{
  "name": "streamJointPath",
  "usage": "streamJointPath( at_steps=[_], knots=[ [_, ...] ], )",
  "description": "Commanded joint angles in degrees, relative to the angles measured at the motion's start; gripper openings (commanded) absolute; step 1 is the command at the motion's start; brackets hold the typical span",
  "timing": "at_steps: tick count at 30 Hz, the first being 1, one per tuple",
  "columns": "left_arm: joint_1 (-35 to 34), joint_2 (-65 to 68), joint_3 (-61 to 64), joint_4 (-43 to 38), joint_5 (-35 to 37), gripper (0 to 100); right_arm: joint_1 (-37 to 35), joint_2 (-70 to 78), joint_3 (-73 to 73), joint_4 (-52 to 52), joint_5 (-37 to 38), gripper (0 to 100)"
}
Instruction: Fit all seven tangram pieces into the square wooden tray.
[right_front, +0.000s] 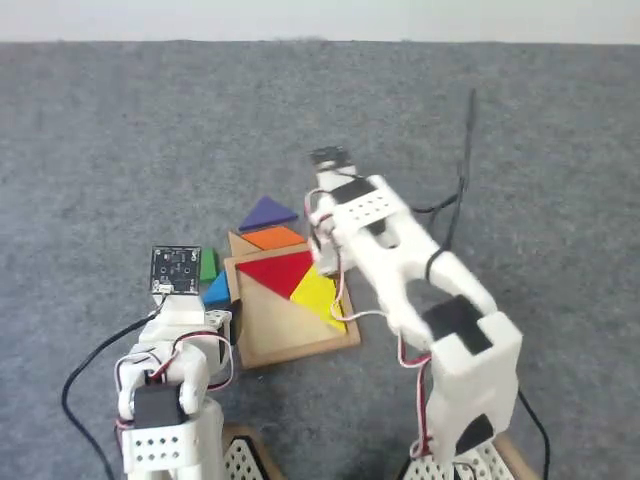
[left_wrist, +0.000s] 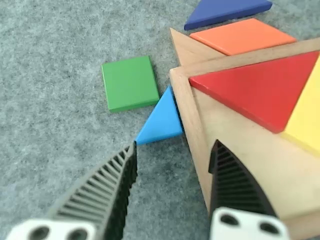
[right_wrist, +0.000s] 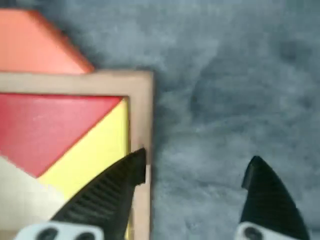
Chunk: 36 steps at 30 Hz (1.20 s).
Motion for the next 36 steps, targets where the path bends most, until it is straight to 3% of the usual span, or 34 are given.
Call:
streamJointPath(
  at_steps=[1,7,13,21,36],
  knots=[
    [-0.09,-1.05,-0.57,0.26,-0.26,23,6.46,2.33,0.26,0.92,1.32,29.2],
    [-0.09,-1.05,-0.57,0.26,-0.26,23,8.31,1.98,0.09,0.84,2.9,29.2],
    [-0.09,-1.05,-0.57,0.26,-0.26,23,2.77,-7.96,2.99,4.09,2.99,29.2],
    [-0.09,-1.05,-0.57,0.26,-0.26,23,-9.89,-27.47,23.38,-1.54,7.82,29.2],
    [-0.09,-1.05,-0.57,0.26,-0.26,23,-20.62,-28.53,25.49,-2.15,8.35,29.2]
  ],
)
